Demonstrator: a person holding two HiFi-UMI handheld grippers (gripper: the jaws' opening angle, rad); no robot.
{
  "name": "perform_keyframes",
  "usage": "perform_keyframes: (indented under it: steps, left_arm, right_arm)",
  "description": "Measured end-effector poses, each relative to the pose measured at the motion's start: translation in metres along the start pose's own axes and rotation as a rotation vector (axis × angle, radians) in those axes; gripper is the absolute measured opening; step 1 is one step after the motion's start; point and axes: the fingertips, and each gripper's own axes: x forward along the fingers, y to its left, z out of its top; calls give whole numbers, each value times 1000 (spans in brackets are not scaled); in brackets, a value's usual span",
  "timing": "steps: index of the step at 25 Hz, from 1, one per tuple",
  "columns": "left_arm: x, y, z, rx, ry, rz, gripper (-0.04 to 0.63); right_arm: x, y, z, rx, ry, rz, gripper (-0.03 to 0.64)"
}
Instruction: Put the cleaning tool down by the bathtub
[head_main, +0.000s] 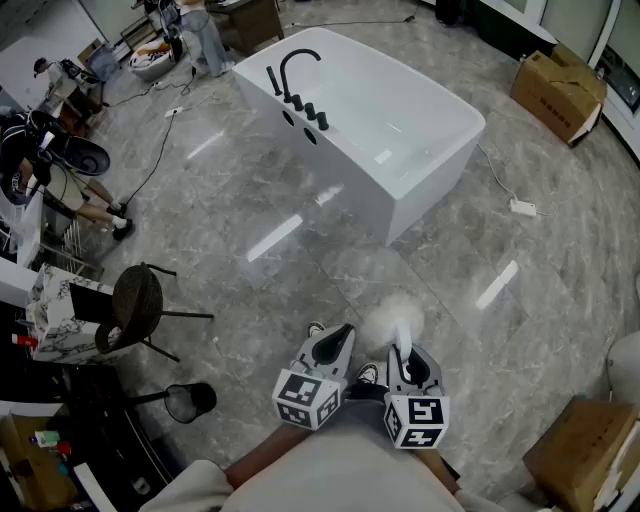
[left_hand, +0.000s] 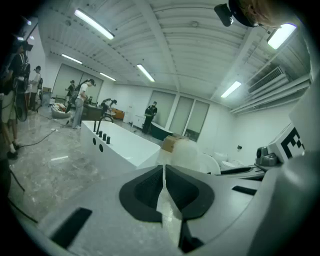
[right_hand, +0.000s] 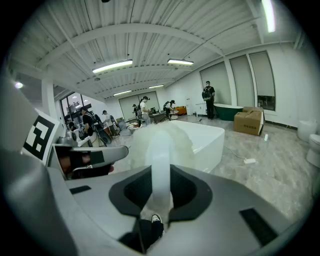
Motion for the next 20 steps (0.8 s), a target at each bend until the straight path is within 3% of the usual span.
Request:
perform_keyframes:
  steps: [6, 20]
  left_arm:
    - [-19, -35, -12, 39, 33, -46, 11]
    - [-25, -40, -13, 31, 41, -27, 11]
  right_arm:
    - [-32, -1, -17, 28, 0, -15, 77]
    - [-37, 8, -13, 52, -30, 66, 77]
